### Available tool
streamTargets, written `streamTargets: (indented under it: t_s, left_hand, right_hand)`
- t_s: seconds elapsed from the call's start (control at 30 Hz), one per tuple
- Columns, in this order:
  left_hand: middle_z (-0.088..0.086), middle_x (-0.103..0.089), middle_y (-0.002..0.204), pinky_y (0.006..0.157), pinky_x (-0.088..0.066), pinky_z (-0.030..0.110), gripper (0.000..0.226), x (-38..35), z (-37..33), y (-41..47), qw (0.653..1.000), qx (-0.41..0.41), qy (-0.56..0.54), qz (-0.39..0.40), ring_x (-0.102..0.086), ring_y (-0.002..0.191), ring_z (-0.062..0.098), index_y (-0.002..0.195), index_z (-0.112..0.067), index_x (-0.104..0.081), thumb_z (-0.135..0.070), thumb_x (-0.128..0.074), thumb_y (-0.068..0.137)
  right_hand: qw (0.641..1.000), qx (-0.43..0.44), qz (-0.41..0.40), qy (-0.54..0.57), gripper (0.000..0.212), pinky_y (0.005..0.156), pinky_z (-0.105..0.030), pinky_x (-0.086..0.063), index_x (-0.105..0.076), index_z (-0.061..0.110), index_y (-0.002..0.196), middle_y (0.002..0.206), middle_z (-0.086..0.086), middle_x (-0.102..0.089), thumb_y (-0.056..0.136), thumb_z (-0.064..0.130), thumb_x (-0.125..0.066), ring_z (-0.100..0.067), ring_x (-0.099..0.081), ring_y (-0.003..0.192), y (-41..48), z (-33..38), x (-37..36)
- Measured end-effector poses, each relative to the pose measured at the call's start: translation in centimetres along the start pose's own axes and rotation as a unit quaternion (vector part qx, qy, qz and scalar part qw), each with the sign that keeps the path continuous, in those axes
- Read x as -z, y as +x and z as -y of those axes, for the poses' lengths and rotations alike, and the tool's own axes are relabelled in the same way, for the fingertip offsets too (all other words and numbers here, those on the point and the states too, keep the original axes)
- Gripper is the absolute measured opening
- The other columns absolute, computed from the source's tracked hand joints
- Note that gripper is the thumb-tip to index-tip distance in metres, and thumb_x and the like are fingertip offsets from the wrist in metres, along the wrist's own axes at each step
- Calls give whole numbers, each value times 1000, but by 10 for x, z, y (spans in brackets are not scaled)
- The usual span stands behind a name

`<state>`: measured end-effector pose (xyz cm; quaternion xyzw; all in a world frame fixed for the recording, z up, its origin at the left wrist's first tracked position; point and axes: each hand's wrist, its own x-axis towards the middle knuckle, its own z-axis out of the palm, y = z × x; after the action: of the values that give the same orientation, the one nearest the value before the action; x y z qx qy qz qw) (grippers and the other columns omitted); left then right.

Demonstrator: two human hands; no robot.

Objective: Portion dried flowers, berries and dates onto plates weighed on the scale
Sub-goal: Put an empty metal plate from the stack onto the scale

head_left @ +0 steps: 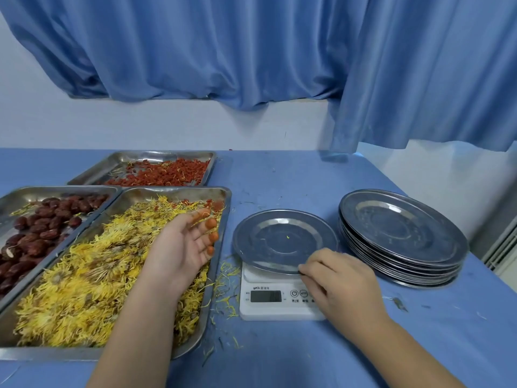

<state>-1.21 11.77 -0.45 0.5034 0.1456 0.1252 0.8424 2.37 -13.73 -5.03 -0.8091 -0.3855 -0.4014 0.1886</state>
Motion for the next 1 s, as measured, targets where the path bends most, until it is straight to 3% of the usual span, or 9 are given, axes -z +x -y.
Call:
streamTargets:
  t_s: [0.07, 0.2, 0.33, 0.43, 0.5, 0.63, 0.73, 0.8, 1.0]
  left_hand:
    - [-3, -66, 72, 67, -43, 30, 20, 0, 1, -1, 1000, 0, 6, 4, -60, 68, 15, 107, -17, -59, -23, -42, 98]
    - [-3, -65, 73, 67, -42, 30, 19, 0, 1, -4, 1000, 2, 9, 2, -59, 68, 15, 106, -18, -58, -23, -42, 98]
    - [-3, -65, 72, 67, -42, 30, 18, 0, 2, -6, 1000, 2, 12, -6, -59, 68, 15, 103, -19, -59, -23, -42, 98]
    - [-3, -64, 73, 67, -41, 30, 18, -1, 2, -6, 1000, 4, 13, -4, -58, 68, 15, 101, -19, -59, -24, -42, 97]
    - [-4, -65, 73, 66, -41, 30, 18, -1, 3, -6, 1000, 7, 14, -3, -58, 68, 15, 100, -20, -59, -24, -42, 97]
    - [-4, -65, 72, 65, -40, 29, 18, 1, 4, -6, 1000, 12, 13, -5, -59, 67, 14, 99, -21, -60, -25, -43, 96]
    - [-5, -66, 72, 65, -41, 29, 18, 2, 4, -7, 1000, 10, 14, -6, -59, 66, 14, 100, -21, -60, -25, -43, 96]
    - [-5, -66, 72, 65, -41, 29, 18, 2, 5, -7, 1000, 8, 15, -6, -59, 66, 14, 100, -21, -61, -25, -43, 96]
    - [-5, -65, 72, 65, -42, 29, 19, 3, 6, -6, 1000, 1, 12, -9, -59, 67, 14, 99, -21, -61, -26, -43, 96]
  right_hand:
    - [999, -14, 20, 32, 10, 54, -30, -49, -72, 16, 76, 76, 4, -65, 83, 22, -66, -16, -61, 62, -2, 3, 4]
    - [990, -76, 42, 110, 15, 60, -24, -45, -71, 17, 79, 77, 7, -61, 84, 31, -68, -11, -56, 64, -5, 7, 13]
    - [965, -172, 66, 189, 27, 57, -17, -37, -61, 20, 67, 60, 10, -51, 90, 34, -56, -5, -47, 59, -14, 1, 25]
    - [944, -222, 135, 202, 26, 53, -14, -34, -59, 23, 65, 57, 7, -52, 90, 28, -62, -7, -47, 56, -30, -6, 32]
    - [924, -246, 200, 213, 14, 53, -15, -36, -63, 28, 74, 62, 8, -58, 87, 31, -64, -8, -51, 59, -40, -7, 34]
    - [915, -246, 238, 212, 5, 55, -18, -39, -59, 38, 88, 67, 12, -57, 86, 37, -63, -8, -52, 62, -46, -3, 34]
    - [922, -232, 255, 176, 14, 58, -20, -40, -57, 40, 101, 74, 16, -56, 88, 44, -57, -6, -52, 70, -45, 0, 32]
    - [926, -226, 265, 144, 21, 59, -18, -37, -54, 41, 108, 68, 14, -53, 89, 48, -54, -3, -51, 70, -45, 3, 30]
    - [927, -235, 272, 109, 23, 57, -20, -34, -52, 40, 110, 64, 16, -49, 89, 51, -50, 0, -48, 66, -43, 9, 27]
